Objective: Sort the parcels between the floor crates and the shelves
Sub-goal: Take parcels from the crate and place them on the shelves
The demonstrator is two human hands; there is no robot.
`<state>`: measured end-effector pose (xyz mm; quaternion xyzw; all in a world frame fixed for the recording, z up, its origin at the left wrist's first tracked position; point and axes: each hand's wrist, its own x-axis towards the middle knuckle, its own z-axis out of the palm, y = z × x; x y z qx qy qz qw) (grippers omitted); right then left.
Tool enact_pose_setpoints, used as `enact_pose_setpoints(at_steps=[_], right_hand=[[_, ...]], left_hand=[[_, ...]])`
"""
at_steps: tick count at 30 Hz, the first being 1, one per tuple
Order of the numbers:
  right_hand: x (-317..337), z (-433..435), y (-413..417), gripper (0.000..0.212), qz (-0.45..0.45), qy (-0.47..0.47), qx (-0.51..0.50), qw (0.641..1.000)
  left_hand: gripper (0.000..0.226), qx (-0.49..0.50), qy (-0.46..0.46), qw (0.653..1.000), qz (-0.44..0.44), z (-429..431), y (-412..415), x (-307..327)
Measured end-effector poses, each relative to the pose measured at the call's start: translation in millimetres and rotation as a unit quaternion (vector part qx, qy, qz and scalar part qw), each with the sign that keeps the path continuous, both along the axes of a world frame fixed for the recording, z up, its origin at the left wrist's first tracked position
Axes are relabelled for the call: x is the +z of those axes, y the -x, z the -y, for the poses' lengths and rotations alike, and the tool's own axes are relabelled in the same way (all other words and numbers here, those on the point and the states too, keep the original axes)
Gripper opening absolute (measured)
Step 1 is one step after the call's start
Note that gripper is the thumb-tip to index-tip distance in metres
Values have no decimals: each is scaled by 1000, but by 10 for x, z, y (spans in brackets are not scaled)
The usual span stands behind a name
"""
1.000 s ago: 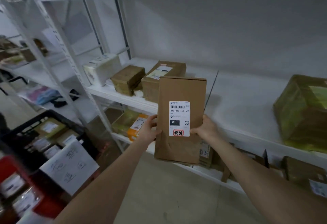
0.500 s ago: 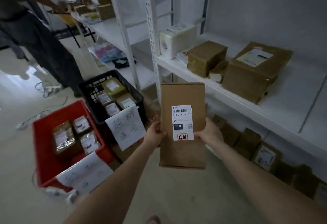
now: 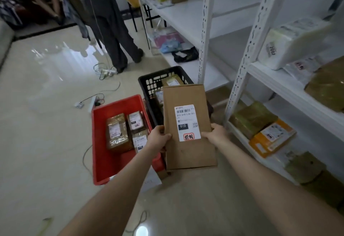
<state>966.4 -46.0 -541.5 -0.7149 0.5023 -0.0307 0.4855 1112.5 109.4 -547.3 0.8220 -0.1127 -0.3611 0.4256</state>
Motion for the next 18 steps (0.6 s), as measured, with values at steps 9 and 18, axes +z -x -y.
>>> enact_pose_setpoints(at_steps=[9,18], right_hand=[[-272,869,-1451,28,14,-20,18,1000],[-961,1776,-2777,37,-15,-92,-2,996]], left_hand=[[53,60,-29,997,32,733,-1182,-164],[57,58,-135,987,72,1654,-2345,-641]])
